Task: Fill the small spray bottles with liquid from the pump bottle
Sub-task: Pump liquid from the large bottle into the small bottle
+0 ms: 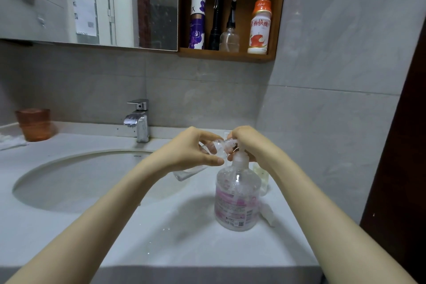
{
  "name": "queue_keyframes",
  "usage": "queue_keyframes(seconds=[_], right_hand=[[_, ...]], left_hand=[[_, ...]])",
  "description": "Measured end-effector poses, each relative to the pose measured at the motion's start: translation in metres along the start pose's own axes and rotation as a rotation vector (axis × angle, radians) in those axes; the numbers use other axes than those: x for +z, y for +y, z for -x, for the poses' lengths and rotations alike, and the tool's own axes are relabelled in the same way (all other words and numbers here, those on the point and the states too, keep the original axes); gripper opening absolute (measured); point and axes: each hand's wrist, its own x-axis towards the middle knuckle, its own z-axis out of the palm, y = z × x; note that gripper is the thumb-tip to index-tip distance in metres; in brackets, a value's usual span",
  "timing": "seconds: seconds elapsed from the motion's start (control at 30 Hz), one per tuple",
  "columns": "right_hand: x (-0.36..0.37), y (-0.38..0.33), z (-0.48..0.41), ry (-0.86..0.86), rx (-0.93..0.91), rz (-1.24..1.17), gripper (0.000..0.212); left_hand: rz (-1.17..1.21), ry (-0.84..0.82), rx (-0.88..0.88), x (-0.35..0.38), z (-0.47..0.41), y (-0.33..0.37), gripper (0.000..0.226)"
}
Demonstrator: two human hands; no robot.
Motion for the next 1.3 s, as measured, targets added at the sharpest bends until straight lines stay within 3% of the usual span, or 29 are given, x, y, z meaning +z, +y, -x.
queue_keyframes(seconds=[0.4, 0.63, 1.1, 1.3], right_hand=[[-0.009, 0.005, -0.009, -0.146, 0.026, -0.088, 0.026], [-0.006, 0.003, -0.011, -0.057, -0.01, 0.035, 0.028], [0.004, 0.009, -0.014, -0.004, -0.056, -0.083, 0.029], [0.003, 0.011, -0.013, -0.021, -0.012, -0.068, 0.016]], left_hand=[[-0.071, 0.005, 0.025, -0.008, -0.002, 0.002, 0.047], [-0.162, -0.026, 0.054, -0.016, -0.01, 0.011, 0.044], [-0.131, -0.032, 0.049, -0.01, -0.011, 0.0, 0.049], [-0.153, -0.039, 0.043, -0.01, -0.009, 0.002, 0.051]])
